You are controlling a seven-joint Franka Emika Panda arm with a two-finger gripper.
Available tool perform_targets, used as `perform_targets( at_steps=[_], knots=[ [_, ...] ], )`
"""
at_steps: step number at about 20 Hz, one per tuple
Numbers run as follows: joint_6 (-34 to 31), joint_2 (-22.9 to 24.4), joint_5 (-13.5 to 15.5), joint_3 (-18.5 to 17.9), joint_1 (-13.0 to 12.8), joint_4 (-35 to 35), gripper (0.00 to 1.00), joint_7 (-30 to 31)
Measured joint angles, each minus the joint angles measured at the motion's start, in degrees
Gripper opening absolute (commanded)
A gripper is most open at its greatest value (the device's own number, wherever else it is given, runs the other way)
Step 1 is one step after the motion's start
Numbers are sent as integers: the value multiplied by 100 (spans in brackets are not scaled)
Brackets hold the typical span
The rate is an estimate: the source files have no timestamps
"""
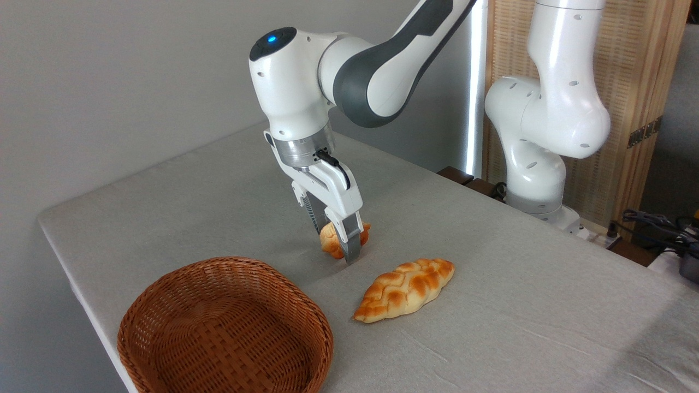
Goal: Put bread into the basket
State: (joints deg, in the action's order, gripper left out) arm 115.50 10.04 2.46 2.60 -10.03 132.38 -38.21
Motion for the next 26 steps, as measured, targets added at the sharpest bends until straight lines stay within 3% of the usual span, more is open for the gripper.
perform_targets(
  at_steps=[12,17,20,21,23,24,25,26],
  knots=[
    [-8,27,-27,-21,12,-145,24,-69],
    [-568,63,-33,-316,83,-1296,25,-70],
    [-774,-159,-34,-453,226,-2156,27,-81],
    [-774,-322,-34,-464,252,-2425,37,-81],
    [-769,-744,-34,-465,265,-2980,45,-81],
    [-767,-972,-34,-464,263,-3251,68,-81],
    [-767,-1206,-34,-463,263,-3511,100,-81],
    [-767,-1431,-34,-462,261,-3734,100,-81]
  ],
)
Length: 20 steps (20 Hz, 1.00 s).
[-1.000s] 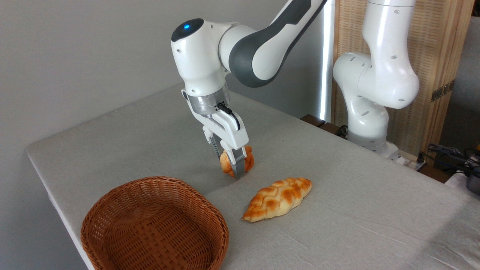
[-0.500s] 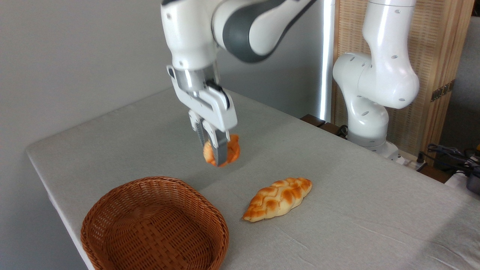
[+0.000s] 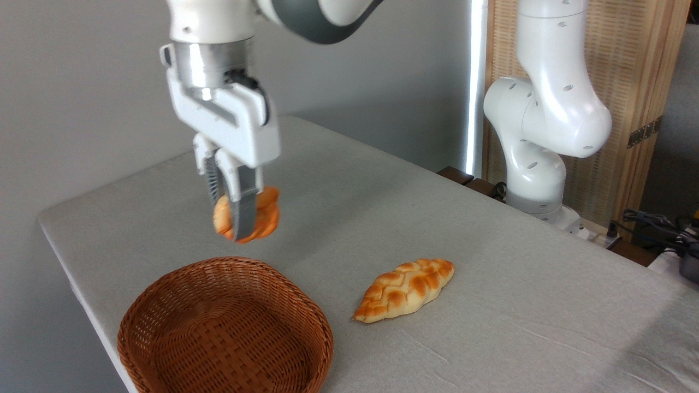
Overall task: Put bread into the basket
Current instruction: 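Carry the bun over the wicker basket and lower it inside, then open the gripper to release the bun and lift away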
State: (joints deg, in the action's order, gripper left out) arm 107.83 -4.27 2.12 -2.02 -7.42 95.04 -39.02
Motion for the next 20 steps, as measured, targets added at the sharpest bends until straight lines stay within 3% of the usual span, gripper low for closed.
perform_targets(
  at_steps=[5,8,17,20],
  knots=[
    [321,-826,0,168,-59,-421,100,0],
    [671,-1051,0,384,-101,-441,100,17],
    [746,-1053,1,369,-18,-670,100,25],
    [344,-918,4,248,6,-869,100,284]
  ],
)
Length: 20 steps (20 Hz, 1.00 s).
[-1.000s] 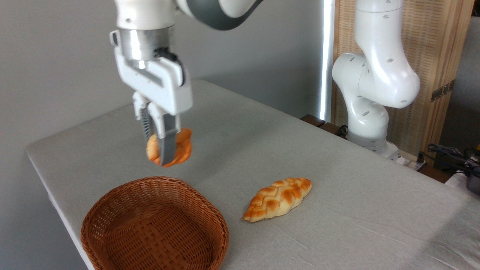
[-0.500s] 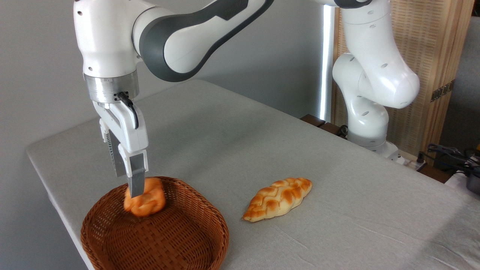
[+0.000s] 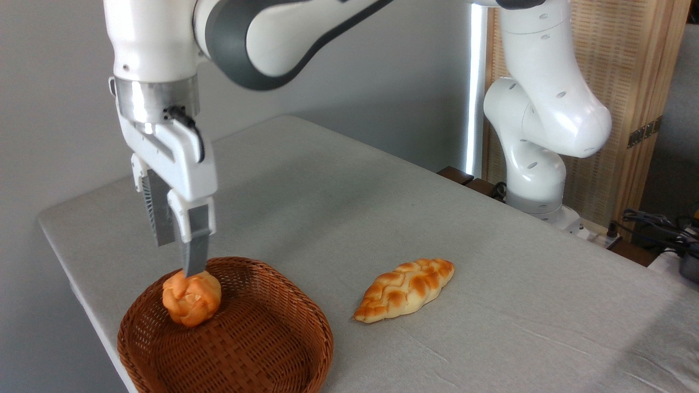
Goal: Put bread into the basket
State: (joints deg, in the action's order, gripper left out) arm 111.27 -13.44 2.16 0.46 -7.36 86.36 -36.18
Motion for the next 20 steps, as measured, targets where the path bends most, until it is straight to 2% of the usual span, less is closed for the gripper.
perform_targets(
  at_steps=[3,5,6,8,10,13,20],
  knots=[
    [-651,370,2,-85,17,-59,100,132],
    [-1083,676,47,-83,142,-49,100,165],
    [-1249,809,101,11,302,-18,100,165],
    [-1509,1030,146,485,840,113,100,165],
    [-1725,1169,147,790,1141,283,100,164],
    [-2003,1209,146,885,1196,500,100,148],
    [-1981,1254,29,899,1164,792,100,-19]
  ],
)
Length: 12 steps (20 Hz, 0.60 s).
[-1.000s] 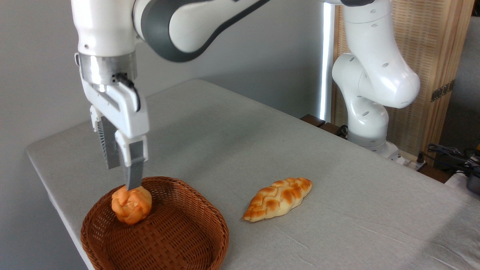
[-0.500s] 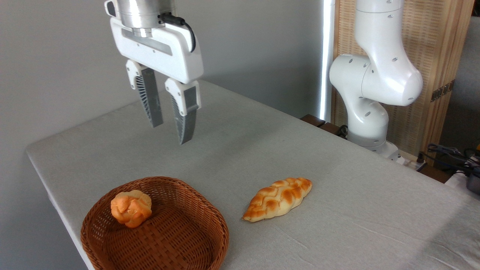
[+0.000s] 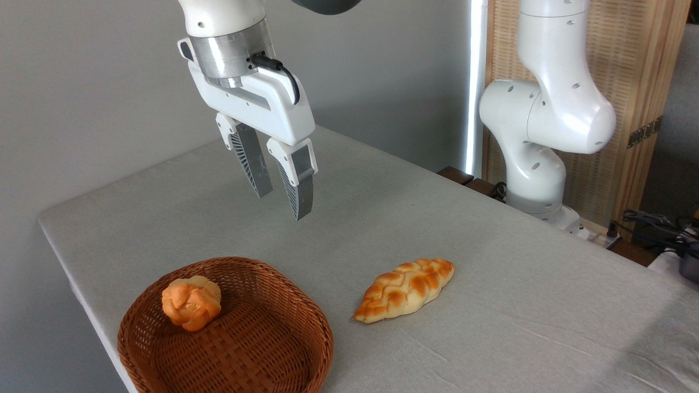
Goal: Put bread into the basket
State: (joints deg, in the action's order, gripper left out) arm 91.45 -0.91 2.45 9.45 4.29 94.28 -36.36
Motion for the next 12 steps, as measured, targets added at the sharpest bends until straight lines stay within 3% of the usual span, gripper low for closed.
perform_targets(
  at_steps=[2,6,12],
  knots=[
    [11,34,-16,-79,-20,0,100,-2],
    [23,78,-16,-460,-297,-13,100,-7],
    [102,80,-38,-639,-494,-29,100,-7]
  ],
)
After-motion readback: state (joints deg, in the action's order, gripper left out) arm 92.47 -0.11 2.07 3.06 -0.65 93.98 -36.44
